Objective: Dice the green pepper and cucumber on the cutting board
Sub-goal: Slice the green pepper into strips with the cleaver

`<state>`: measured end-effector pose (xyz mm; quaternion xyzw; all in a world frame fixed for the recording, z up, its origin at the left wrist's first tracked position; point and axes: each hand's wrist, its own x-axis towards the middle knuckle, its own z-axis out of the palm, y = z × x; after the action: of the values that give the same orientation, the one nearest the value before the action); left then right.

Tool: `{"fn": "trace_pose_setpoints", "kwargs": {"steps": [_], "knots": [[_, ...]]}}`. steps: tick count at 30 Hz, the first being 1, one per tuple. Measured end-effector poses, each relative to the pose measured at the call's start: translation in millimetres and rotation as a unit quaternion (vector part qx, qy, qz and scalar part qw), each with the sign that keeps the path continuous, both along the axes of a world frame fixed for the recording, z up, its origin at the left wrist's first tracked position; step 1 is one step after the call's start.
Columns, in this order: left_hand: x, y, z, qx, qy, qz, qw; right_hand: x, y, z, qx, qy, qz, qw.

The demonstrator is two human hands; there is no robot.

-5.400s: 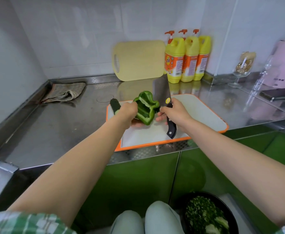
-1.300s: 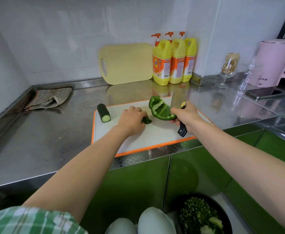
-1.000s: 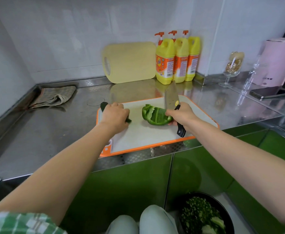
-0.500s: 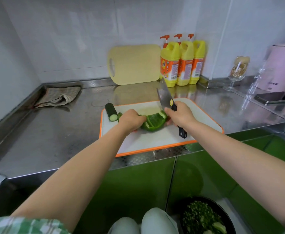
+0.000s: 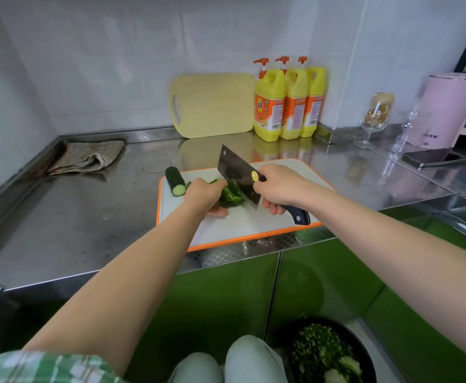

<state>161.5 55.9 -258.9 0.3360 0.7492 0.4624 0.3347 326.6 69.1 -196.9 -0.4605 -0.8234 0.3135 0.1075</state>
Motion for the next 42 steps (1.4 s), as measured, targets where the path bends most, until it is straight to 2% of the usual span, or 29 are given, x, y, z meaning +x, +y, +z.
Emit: {"fn": "trace_pose_setpoints", "kwargs": {"steps": [13,23,29,32,37,42], "knots": [[2.6,4.4,-1.9,-0.016,0.022,0.001,1.0,-5.5,-11.8,-2.7,0.065,-0.124,0.012,0.99],[5.2,7.7,1.9,-0.06,0.022,-0.012,0.998,-22.8,-3.6,-7.8,0.013,-0.169,-0.001,0.986],[3.2,6.5,1.5,-0.059,0.056,-0.029,0.996,-42.9,1.5,-16.3,0.012,-0.184,-0.015,0.983],[2.0,2.1,-0.1,-0.043,0.096,-0.031,0.994,-41.9,4.6,-17.2,0.011,-0.158,-0.008,0.987],[-2.9,-7.4,10.3,-0.043,0.278,-0.019,0.959,-28.1,9.9,-24.5,0.008,-0.09,-0.028,0.996],[-18.9,-22.6,24.3,-0.07,0.357,-0.042,0.931,-35.7,12.9,-28.1,0.012,-0.057,-0.022,0.998]]}}
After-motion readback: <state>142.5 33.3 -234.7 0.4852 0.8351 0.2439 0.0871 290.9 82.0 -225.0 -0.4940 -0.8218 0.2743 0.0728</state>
